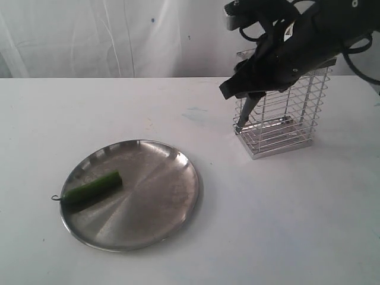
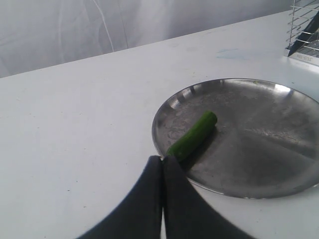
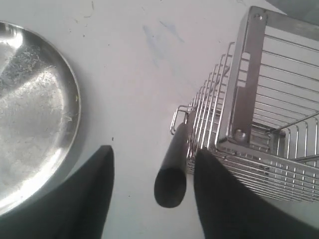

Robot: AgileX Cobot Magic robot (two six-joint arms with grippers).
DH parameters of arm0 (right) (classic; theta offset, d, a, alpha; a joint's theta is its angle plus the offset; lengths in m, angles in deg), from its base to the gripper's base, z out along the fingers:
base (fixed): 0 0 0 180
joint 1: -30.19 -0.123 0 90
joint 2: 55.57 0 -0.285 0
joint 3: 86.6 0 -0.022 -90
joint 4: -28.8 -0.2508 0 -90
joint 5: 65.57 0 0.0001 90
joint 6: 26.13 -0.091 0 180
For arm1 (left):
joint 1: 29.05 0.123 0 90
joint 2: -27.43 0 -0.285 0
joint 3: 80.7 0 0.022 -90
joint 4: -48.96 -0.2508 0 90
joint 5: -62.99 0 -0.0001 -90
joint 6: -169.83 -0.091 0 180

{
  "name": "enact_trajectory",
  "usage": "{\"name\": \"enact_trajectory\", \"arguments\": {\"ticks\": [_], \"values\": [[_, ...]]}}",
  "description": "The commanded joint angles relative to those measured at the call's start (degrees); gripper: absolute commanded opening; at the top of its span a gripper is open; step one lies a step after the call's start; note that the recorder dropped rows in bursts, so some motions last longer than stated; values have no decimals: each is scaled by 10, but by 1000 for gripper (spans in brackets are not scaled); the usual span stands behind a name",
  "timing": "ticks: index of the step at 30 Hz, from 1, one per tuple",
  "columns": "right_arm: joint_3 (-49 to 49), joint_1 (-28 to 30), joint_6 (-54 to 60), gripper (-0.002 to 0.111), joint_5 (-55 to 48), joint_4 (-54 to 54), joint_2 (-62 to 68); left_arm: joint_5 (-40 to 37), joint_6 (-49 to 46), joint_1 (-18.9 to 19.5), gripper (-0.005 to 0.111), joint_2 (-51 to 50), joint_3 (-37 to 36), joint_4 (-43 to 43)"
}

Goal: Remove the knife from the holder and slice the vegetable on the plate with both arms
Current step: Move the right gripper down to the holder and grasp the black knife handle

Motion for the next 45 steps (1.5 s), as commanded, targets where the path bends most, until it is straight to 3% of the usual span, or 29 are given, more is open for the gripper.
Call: {"name": "enact_trajectory", "arguments": {"ticks": [1, 11, 23, 36, 45], "values": [[-7, 0, -11, 47, 3, 7, 14, -2, 4, 1, 0, 3, -1, -2], [-8, 29, -22, 47, 35, 9, 52, -2, 4, 1, 0, 3, -1, -2], [-8, 32, -16, 43, -3, 11, 64, -2, 4, 1, 0, 3, -1, -2], [-1, -27, 269, 43, -110, 48, -5, -2, 4, 1, 0, 3, -1, -2], [75, -56, 288, 44, -79, 179, -6, -2, 4, 1, 0, 3, -1, -2]]}}
